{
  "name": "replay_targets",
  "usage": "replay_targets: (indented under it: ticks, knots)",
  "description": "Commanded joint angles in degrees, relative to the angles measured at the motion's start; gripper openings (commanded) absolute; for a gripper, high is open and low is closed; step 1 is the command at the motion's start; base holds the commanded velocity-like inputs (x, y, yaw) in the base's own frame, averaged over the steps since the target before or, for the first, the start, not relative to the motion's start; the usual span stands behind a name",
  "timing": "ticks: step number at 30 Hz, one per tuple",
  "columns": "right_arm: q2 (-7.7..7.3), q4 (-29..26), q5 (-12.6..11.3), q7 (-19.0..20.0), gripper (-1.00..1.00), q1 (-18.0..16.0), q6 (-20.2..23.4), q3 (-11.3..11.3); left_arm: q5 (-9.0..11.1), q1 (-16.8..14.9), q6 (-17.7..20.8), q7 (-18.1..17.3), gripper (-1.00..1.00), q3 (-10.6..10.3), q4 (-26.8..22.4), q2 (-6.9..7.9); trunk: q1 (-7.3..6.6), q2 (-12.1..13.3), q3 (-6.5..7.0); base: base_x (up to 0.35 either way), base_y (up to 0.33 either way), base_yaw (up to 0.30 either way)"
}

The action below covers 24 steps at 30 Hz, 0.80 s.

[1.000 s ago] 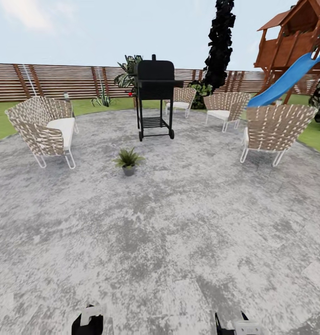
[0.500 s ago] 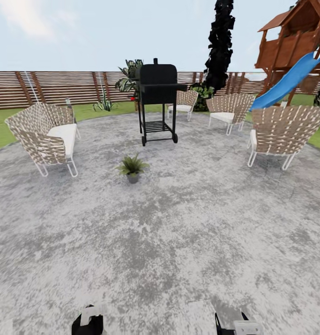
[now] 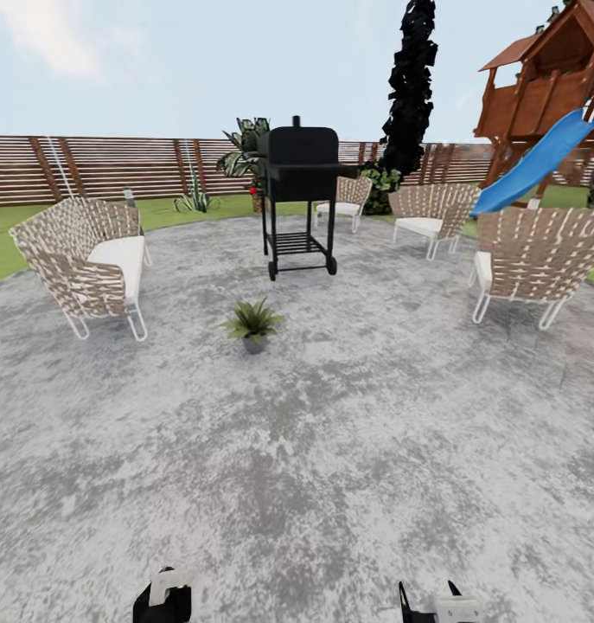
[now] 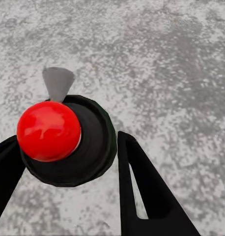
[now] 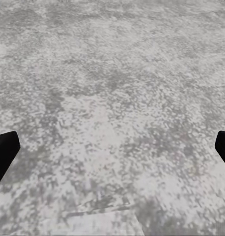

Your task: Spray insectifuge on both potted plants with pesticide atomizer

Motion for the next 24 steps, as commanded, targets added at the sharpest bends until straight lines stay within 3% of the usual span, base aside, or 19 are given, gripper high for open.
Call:
replay_targets:
  ticks: [1,24]
  knots:
    - [0.01,0.02,0.61,-0.52,1.00,-0.03,-0.07,0.01,0.51,-0.03,-0.19,-0.04,-1.00,-0.14,0.04,0.01,0.02,-0.01,-0.05,0.286,0.187,0.000]
    - [0.04,0.02,0.61,-0.49,1.00,-0.03,-0.07,0.01,0.51,-0.03,-0.19,-0.04,-1.00,-0.14,0.04,0.01,0.02,-0.01,-0.05,0.286,0.187,0.000]
